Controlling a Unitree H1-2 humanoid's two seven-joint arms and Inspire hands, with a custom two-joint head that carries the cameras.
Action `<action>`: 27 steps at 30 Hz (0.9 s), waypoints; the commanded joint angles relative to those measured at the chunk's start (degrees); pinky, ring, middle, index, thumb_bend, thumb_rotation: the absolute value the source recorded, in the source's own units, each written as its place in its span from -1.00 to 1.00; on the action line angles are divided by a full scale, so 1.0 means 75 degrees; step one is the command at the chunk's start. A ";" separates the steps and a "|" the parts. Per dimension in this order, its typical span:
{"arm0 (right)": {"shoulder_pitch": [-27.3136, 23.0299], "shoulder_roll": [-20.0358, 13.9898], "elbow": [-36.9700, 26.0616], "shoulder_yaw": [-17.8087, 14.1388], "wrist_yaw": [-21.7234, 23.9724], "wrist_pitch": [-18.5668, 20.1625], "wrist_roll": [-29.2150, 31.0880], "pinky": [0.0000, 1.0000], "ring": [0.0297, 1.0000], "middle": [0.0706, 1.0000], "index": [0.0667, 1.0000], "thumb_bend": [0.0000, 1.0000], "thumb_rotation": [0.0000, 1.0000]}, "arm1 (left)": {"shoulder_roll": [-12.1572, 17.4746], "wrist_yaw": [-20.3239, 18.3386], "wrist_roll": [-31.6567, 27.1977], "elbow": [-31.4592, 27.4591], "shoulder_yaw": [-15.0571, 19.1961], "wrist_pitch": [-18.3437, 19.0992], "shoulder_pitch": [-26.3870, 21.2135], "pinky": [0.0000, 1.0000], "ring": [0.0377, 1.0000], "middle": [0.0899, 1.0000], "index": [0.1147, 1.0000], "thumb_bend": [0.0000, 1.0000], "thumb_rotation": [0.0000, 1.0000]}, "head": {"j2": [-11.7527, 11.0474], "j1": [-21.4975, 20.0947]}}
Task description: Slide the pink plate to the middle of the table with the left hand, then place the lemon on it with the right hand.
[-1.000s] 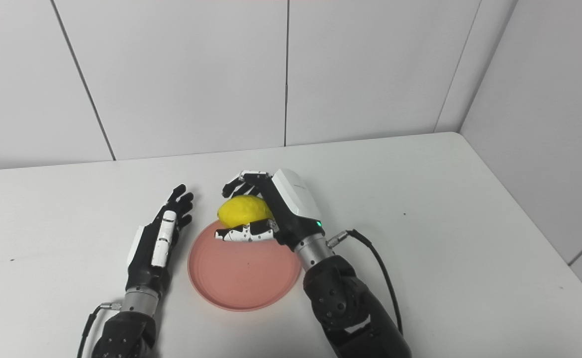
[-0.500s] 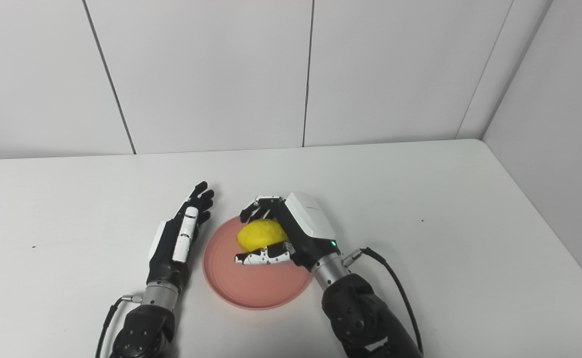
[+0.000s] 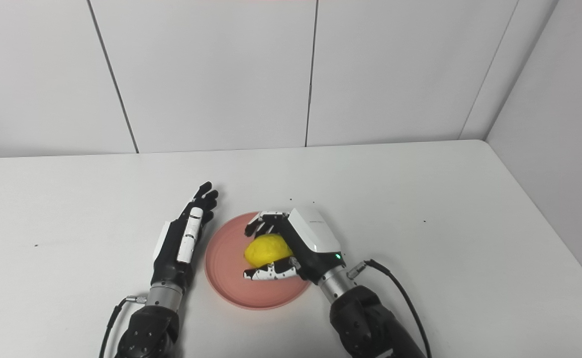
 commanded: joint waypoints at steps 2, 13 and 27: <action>-0.0134 -0.0045 -0.0085 -0.0021 -0.0252 -0.0694 -0.0028 0.40 0.48 0.46 -0.07 -0.01 -0.73 | -0.0105 0.0088 0.0073 -0.0157 -0.0040 -0.0144 -0.0043 0.85 0.84 0.79 0.75 -0.12 1.00 | -0.0002 0.0004; 0.0067 -0.0032 -0.0651 -0.0145 -0.0170 -0.0891 -0.0034 0.96 0.94 0.95 0.92 0.28 0.60 | -0.0087 0.0077 0.0074 -0.0216 -0.0046 -0.0102 -0.0013 0.82 0.83 0.79 0.75 -0.14 1.00 | 0.0007 0.0007; 0.0744 0.0469 -0.1294 -0.1047 -0.0486 -0.0731 0.0785 0.86 0.98 1.00 1.00 0.45 0.88 | -0.0004 0.0018 -0.0040 -0.0440 0.0025 -0.0174 0.0140 0.82 0.82 0.79 0.76 -0.09 1.00 | 0.0024 0.0000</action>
